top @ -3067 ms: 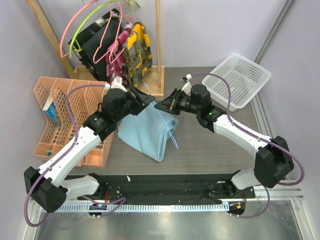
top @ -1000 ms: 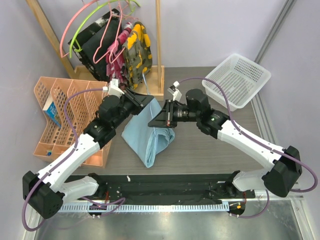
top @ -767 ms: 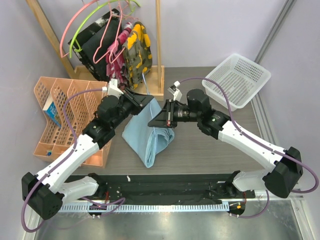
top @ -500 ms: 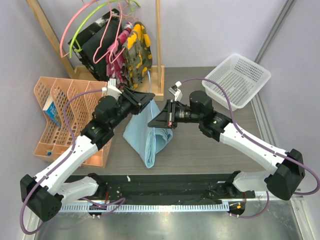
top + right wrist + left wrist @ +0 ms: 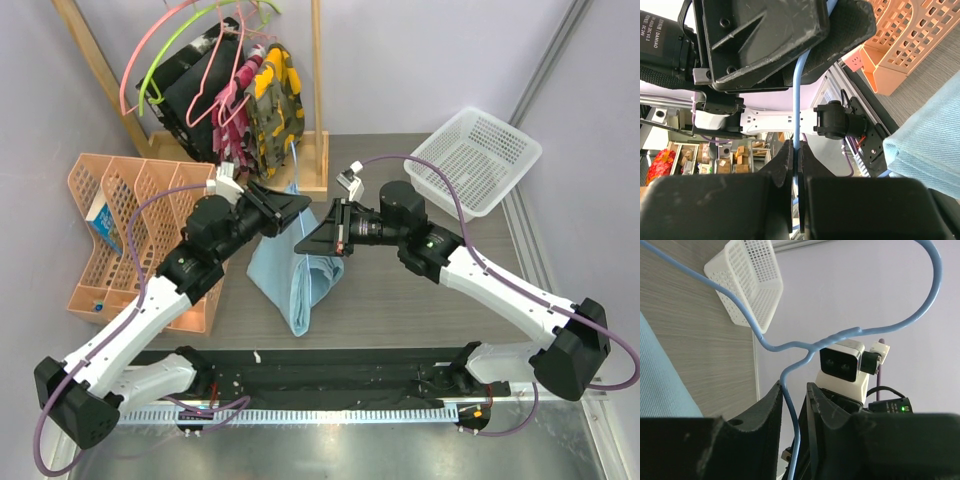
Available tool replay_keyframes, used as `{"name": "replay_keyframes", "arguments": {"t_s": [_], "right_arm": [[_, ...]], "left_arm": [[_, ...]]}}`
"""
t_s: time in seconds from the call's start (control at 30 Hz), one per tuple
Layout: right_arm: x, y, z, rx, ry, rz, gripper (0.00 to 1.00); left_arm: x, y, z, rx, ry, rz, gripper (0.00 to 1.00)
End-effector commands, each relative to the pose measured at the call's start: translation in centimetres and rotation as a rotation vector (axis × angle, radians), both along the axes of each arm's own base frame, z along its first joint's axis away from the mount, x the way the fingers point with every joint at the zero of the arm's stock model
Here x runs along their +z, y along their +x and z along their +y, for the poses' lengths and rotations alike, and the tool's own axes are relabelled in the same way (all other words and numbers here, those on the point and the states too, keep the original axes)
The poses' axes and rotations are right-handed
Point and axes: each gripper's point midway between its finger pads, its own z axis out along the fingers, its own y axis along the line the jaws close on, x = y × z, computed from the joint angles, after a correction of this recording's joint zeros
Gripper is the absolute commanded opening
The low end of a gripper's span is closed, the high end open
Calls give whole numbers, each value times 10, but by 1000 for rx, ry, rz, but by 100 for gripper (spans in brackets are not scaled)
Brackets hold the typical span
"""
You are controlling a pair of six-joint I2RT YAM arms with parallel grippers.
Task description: Remove the trousers from the hanger
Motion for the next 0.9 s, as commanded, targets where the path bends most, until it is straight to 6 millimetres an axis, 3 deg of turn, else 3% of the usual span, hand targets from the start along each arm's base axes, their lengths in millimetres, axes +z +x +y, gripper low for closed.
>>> {"name": "replay_keyframes", "arguments": {"t_s": [0.0,0.1,0.17,0.2,0.27,0.3,0.4,0.5,0.53,0.6,0.63,0.7,0.87], "right_arm": [[61,-13,-2,34,138,-190,1],[58,-18,2,54,124,-186,1],[58,-22,4,65,106,-195,1],[43,-23,2,65,36,-176,1],[43,-17,-2,19,-14,-181,5],[33,-17,-7,4,-73,-152,16],[34,-11,-25,-90,-158,-165,45],[48,-5,-44,-185,-200,-208,61],[60,-3,-50,-218,-198,-230,63],[57,4,-65,-275,-277,-266,67],[66,5,-70,-299,-288,-291,69],[54,9,-83,-318,-388,-325,70],[31,5,-92,-275,-547,-412,73]], "left_arm": [[48,-11,-5,-43,-82,-99,25],[54,-7,-9,-51,-83,-104,14],[58,-7,-10,-56,-83,-106,0],[66,-8,-8,-51,-87,-119,0],[74,-9,-6,-47,-78,-133,0],[80,-11,-5,-48,-65,-145,0],[99,-18,-1,-55,-56,-191,0],[116,-23,4,-52,-61,-223,0],[119,-25,5,-51,-58,-232,0],[132,-28,9,-42,-59,-252,0],[137,-28,11,-35,-60,-262,0],[153,-31,13,-31,-76,-284,0],[197,-39,19,-26,-114,-353,0]]}}
